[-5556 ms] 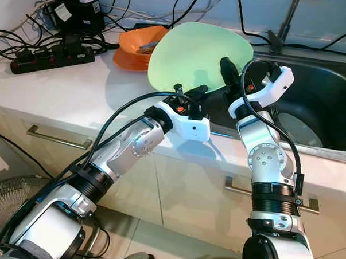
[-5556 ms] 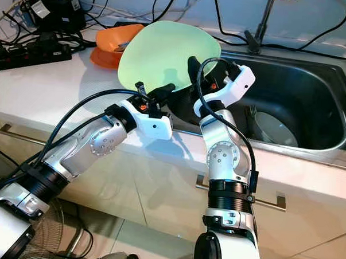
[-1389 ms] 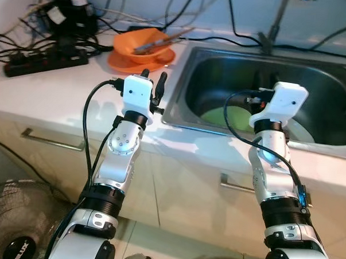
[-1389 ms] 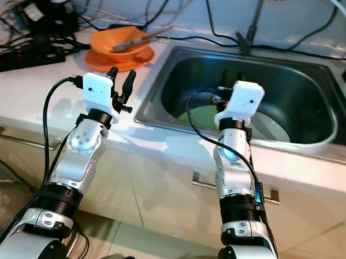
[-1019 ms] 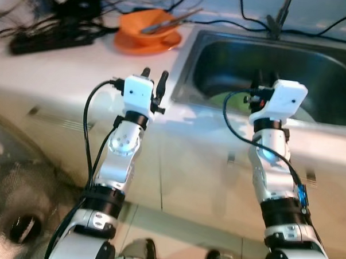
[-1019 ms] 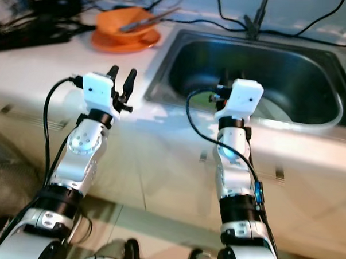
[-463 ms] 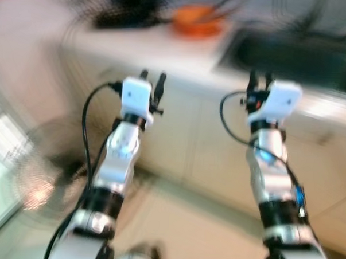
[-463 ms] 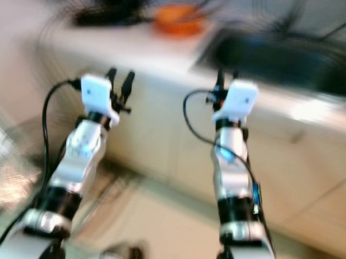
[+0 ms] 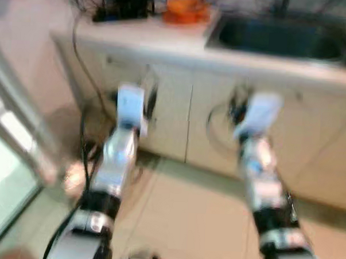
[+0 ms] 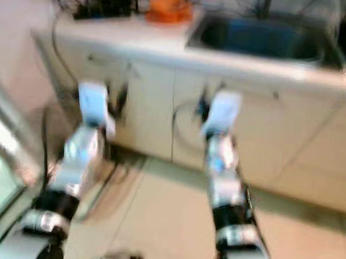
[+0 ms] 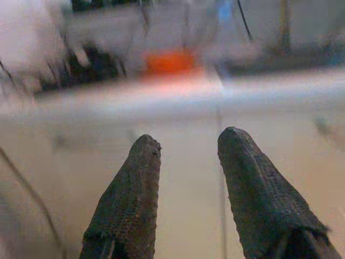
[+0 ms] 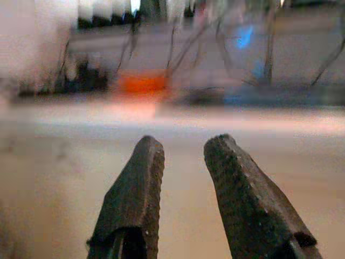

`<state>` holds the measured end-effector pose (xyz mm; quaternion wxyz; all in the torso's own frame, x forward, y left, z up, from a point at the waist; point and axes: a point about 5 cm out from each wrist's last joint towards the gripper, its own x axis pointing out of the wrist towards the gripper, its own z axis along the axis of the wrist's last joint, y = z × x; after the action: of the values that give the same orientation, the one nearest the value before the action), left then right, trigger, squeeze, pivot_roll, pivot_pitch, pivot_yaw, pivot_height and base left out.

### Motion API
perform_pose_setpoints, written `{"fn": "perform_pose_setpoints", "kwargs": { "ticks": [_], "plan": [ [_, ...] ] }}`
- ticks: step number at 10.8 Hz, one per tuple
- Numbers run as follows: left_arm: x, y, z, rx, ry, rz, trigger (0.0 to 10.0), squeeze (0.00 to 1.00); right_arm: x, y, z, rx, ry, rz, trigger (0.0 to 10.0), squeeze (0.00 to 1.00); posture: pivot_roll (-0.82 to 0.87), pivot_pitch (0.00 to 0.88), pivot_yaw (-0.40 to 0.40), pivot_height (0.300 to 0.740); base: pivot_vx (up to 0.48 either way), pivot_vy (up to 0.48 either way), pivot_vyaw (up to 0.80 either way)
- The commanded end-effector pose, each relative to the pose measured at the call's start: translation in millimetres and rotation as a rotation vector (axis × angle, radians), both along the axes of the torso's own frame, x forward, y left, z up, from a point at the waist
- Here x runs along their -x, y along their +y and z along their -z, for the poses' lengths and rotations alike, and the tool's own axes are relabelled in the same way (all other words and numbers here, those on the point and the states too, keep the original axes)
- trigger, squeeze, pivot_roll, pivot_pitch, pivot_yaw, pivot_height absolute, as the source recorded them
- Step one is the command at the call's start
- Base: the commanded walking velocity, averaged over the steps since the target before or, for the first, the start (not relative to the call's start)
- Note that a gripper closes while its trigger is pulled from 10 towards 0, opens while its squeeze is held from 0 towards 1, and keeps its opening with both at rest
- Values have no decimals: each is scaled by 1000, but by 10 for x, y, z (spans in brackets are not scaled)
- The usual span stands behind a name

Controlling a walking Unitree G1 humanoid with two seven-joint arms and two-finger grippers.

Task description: Kitchen organization

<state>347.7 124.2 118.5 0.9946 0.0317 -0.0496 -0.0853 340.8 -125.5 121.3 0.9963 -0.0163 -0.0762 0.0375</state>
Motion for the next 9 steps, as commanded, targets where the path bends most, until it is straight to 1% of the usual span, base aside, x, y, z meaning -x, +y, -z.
{"fn": "perform_pose_setpoints", "kwargs": {
  "ticks": [1,2,3,4,5,6,7,9],
  "plan": [
    [48,88,260,9,127,-18,10000,0,19,65,196,17,104,-48,10000,0,19,50,36,740,0,0,0],
    [113,183,440,23,201,-57,10000,0,64,67,414,55,203,-50,10000,0,22,51,35,740,0,0,0],
    [259,351,753,-1,337,-109,10000,0,198,48,769,83,368,-74,10000,0,31,48,28,740,0,0,0],
    [404,460,992,-29,452,-135,10000,0,320,5,999,114,480,-86,10000,0,35,44,21,740,0,0,0],
    [531,529,1153,-46,531,-149,10000,0,424,-53,1147,128,550,-82,10000,0,38,46,19,740,0,0,0],
    [779,655,1405,-52,665,-199,10000,0,637,-145,1392,129,674,-65,10000,0,35,48,18,740,0,0,0],
    [1026,732,1609,-50,783,-227,10000,0,850,-213,1589,145,776,-59,10000,0,38,51,15,740,0,0,0],
    [1295,762,1800,-69,902,-223,10000,0,1057,-270,1755,128,877,-54,10000,0,39,53,13,740,0,0,0]
  ]
}}
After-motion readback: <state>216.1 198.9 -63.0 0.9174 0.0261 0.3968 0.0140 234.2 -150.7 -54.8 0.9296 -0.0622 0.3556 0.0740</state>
